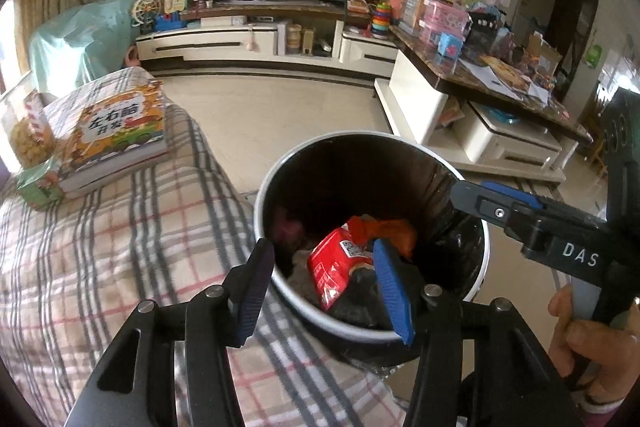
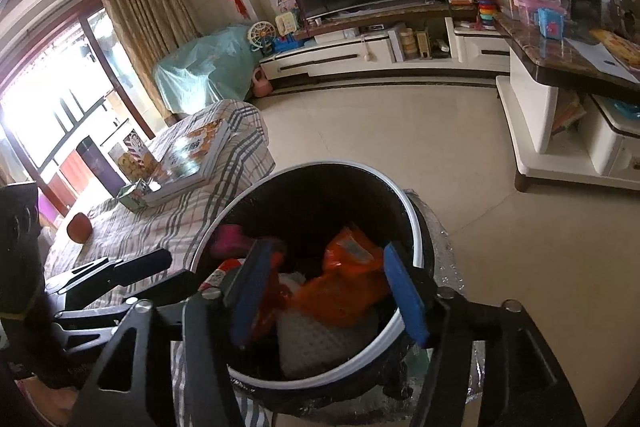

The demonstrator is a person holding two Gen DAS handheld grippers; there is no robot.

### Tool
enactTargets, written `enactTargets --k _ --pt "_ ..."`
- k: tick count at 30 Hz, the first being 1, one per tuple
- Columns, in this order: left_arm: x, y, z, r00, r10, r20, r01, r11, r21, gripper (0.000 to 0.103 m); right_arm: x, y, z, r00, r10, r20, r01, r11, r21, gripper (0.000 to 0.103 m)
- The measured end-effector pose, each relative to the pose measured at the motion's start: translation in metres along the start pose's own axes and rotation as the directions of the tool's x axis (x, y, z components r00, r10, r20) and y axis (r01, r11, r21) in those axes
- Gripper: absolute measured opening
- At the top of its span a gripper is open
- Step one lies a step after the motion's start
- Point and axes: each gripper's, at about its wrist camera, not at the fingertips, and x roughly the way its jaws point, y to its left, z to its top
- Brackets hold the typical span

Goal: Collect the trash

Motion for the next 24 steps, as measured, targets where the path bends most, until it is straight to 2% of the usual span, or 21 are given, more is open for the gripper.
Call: enactTargets --k 10,14,15,17,24 --pt "-0.057 0.027 -0.049 0.997 -0.011 0.074 0.019 0.994 -0.106 0.06 -0.039 0.021 -0.024 0.997 0.034 0.073 -0.037 0.998 0.041 0.087" --pt "-0.086 0.041 -0.077 0.992 0.03 0.121 -0.011 0.987 -0.16 0.071 -0.053 0.031 -0.044 0.994 0.046 0.1 -0.053 0.996 0.076 0.094" --pt "-0.093 0.042 -0.085 0.99 0.048 0.135 -0.024 0.985 -0.172 0.078 -0.057 0.035 -0.052 0.993 0.045 0.108 -0.054 0.995 0.081 0.095" --pt "-0.107 0.047 -0.102 0.984 0.068 0.166 -0.035 0.98 -0.196 0.083 -0.063 0.041 -0.066 0.991 0.039 0.125 -0.05 0.995 0.089 0.101" --pt "-0.139 0.046 -0.151 0.968 0.13 0.214 -0.09 0.978 -0.188 0.085 -0.076 0.062 -0.107 0.985 -0.024 0.172 0.016 0.999 0.049 0.102"
